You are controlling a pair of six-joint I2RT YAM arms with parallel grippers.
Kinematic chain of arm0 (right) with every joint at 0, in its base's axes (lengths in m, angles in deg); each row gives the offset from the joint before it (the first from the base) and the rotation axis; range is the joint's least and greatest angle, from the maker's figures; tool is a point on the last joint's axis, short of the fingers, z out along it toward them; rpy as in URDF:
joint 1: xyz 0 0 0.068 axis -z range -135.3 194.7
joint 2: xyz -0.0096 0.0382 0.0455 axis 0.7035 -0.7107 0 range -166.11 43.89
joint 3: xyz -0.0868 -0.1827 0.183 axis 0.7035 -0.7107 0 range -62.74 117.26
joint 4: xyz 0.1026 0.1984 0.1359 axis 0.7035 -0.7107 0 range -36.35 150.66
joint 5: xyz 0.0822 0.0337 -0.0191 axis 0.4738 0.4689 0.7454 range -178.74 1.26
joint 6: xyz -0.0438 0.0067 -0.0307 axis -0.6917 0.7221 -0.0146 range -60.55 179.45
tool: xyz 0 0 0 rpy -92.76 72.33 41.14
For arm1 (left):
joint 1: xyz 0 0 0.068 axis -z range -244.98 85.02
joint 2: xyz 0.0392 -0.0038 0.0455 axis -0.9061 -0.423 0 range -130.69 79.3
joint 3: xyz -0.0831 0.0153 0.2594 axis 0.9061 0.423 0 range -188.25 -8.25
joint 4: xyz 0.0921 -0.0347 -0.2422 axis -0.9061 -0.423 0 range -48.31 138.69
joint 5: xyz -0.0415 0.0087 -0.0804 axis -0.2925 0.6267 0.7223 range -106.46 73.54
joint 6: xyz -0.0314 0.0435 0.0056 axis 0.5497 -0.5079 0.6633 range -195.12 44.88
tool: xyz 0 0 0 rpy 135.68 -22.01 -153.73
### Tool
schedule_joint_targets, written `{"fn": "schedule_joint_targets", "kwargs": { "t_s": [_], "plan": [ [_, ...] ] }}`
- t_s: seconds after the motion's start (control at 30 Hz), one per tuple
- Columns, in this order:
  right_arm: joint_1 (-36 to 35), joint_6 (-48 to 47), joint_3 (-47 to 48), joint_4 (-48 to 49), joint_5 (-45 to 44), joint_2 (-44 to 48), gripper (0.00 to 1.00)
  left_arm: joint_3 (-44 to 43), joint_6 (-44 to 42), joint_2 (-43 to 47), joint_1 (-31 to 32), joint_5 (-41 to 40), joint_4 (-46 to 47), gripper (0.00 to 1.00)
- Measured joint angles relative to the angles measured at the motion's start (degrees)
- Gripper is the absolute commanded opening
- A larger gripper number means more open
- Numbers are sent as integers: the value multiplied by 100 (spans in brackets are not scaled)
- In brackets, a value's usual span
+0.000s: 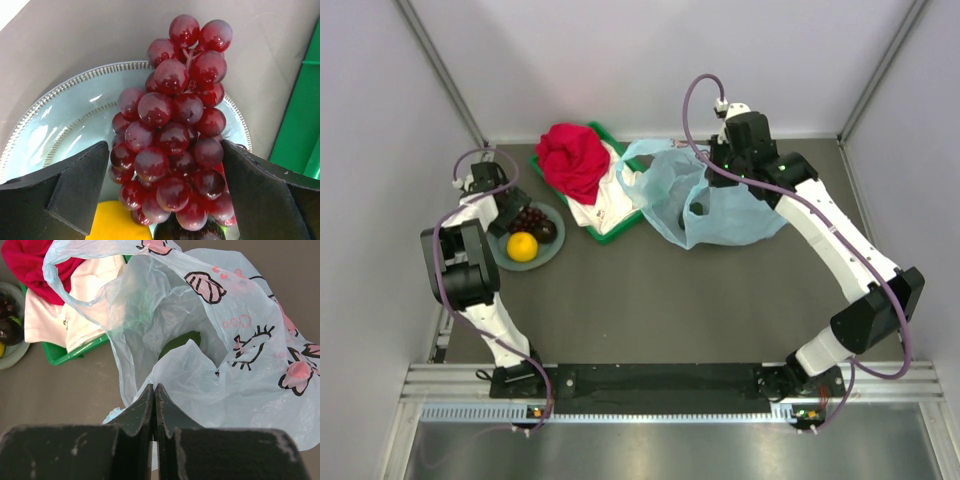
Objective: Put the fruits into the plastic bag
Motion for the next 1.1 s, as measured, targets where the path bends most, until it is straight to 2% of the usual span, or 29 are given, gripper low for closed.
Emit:
{"fn": "schedule_joint_targets", "kwargs": {
  "t_s": [0.4, 0.53, 0.87, 1.1],
  "plan": [
    [0, 0, 166, 2, -26, -144, 0, -267, 70, -407, -83, 221, 105, 82],
    [0, 0, 168, -9, -33, -153, 0, -330, 59, -468, -94, 264, 111, 69],
    [0, 0, 199, -13, -44, -162, 0, -354, -15, -463, -157, 424, 120, 47],
    [0, 0, 199, -13, -44, -162, 0, -354, -85, -382, -199, 520, 120, 45]
  ]
}}
